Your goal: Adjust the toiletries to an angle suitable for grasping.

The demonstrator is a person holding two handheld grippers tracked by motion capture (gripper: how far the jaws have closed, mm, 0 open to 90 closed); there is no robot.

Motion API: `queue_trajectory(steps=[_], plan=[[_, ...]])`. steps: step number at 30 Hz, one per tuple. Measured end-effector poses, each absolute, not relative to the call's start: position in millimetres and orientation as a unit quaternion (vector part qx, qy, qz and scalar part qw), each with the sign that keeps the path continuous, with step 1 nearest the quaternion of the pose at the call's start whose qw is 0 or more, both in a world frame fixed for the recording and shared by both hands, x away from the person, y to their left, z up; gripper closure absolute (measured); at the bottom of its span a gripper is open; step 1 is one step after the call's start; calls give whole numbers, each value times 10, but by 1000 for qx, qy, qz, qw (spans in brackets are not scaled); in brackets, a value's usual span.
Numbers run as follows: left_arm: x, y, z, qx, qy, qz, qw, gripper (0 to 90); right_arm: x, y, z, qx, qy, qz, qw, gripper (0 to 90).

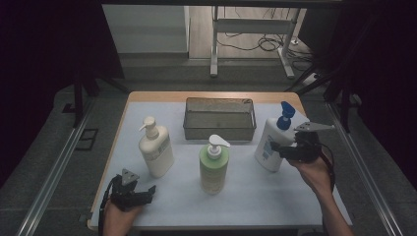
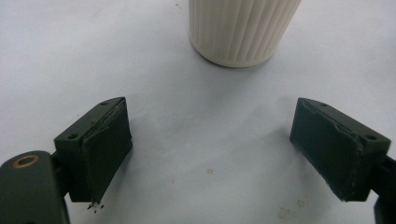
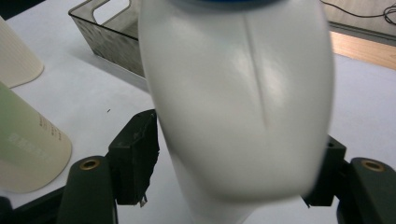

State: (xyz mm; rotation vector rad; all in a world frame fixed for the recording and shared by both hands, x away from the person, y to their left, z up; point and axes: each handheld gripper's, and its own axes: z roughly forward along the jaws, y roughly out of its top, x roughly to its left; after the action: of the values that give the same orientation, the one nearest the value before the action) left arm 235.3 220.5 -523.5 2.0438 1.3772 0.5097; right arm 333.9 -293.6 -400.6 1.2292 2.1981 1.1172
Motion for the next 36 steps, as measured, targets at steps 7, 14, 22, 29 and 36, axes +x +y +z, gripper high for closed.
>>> queue_trajectory(steps=[7,14,22,29,36], plan=[[2354,2204,-5236,772,521,193,308,122,3420,-2864,-4031,437,789,388,191,319],[2354,2204,-5236,772,521,193,308,122,3481,-2818,-4058,436,793,376,197,365],[2353,2205,-5235,773,521,193,307,122,3475,-2812,-4051,434,796,370,202,384],[2354,2205,-5235,772,522,192,308,122,3449,-2817,-4041,434,796,370,204,392],[2354,2205,-5234,772,522,192,308,122,3368,-2786,-3976,429,799,371,201,395]])
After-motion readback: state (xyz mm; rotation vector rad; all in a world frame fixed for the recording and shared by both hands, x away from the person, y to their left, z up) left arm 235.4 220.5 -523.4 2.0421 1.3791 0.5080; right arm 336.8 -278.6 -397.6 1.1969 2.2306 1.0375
